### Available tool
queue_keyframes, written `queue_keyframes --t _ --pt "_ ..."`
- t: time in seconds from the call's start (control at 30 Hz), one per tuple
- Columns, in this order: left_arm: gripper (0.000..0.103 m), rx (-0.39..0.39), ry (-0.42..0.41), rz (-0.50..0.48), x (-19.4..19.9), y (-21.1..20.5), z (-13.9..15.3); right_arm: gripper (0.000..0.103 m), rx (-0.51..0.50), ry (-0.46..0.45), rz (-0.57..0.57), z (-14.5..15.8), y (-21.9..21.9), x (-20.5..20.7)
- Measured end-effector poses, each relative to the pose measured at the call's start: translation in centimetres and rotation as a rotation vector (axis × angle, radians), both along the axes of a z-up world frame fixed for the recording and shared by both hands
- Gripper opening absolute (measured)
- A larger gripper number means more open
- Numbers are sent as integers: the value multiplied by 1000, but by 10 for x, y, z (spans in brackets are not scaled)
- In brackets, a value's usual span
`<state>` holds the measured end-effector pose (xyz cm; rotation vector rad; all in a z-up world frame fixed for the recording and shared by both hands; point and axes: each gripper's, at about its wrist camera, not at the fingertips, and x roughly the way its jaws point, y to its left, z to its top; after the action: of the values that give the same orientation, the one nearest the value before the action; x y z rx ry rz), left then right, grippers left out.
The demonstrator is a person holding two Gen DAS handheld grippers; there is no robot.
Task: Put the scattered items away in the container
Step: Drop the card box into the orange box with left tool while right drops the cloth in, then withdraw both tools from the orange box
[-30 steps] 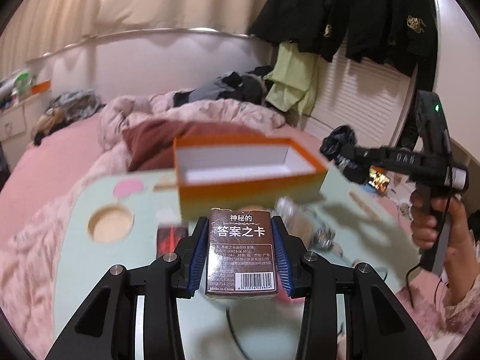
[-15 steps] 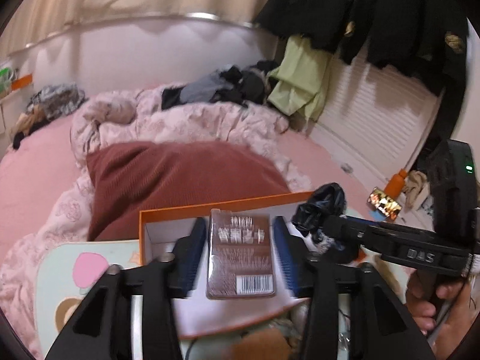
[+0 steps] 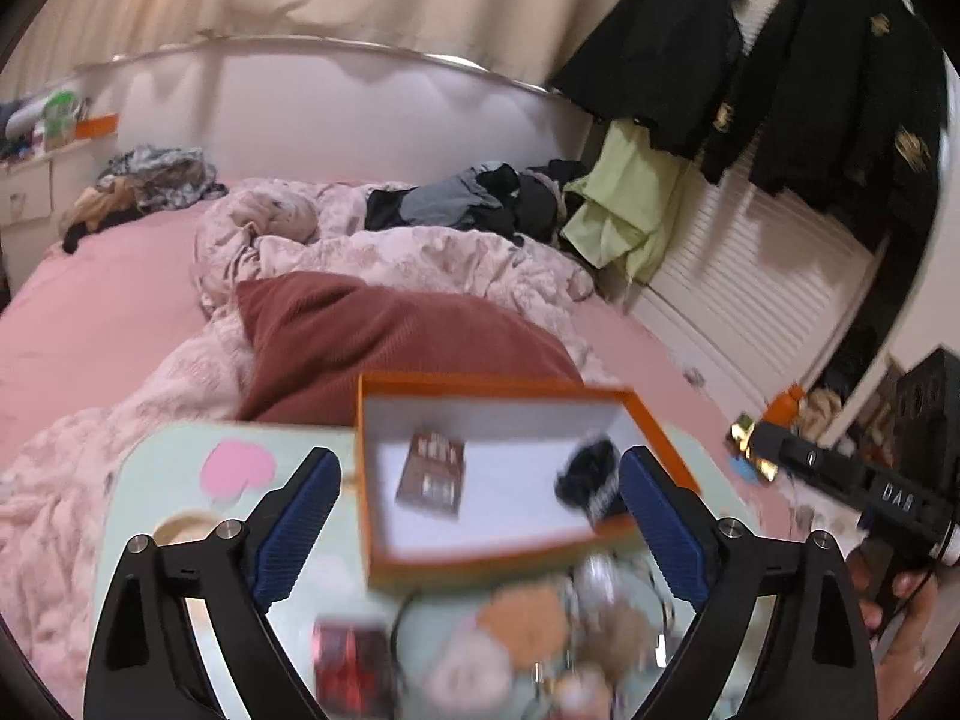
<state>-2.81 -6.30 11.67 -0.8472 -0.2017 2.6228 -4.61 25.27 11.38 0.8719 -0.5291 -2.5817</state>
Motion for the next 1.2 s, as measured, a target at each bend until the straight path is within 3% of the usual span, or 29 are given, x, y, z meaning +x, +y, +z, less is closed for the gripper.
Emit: queue_keyframes --t 0.07,0.13,0.27,0.4,0.53,0.63,0.7,0.77,0.8,0.87,0.9,0.93,1.2 --pt "98 -48 12 -12 29 2 -7 50 21 11 16 0 -4 24" --pt "99 -91 -7 -7 56 5 -25 68 65 6 27 -5 -12 46" --pt "99 -123 -101 -12 82 7 -61 69 215 -29 66 -27 -37 81" --pt "99 -146 -131 54 95 4 -87 69 379 -57 92 -49 -60 106" --pt "99 -152 -206 62 90 1 -105 69 546 -52 123 -74 -79 121" --pt "99 -165 -216 75 87 0 -109 69 629 -85 119 -95 -89 121" --pt "103 -191 -214 66 88 4 -112 70 638 -99 130 -102 -92 122" --pt "103 -272 -208 64 88 14 -115 76 645 -93 130 -103 -91 124" --pt "103 -315 -204 58 89 21 -117 84 647 -97 121 -104 -89 123" --pt "103 -325 -197 30 90 26 -117 93 615 -119 114 -107 -85 119" --pt "103 -323 -196 23 90 27 -116 103 579 -144 128 -109 -80 116" --pt "103 -324 -193 21 90 27 -115 103 531 -165 142 -113 -73 113" --pt "103 -322 -187 15 90 27 -114 103 529 -143 134 -116 -62 112"
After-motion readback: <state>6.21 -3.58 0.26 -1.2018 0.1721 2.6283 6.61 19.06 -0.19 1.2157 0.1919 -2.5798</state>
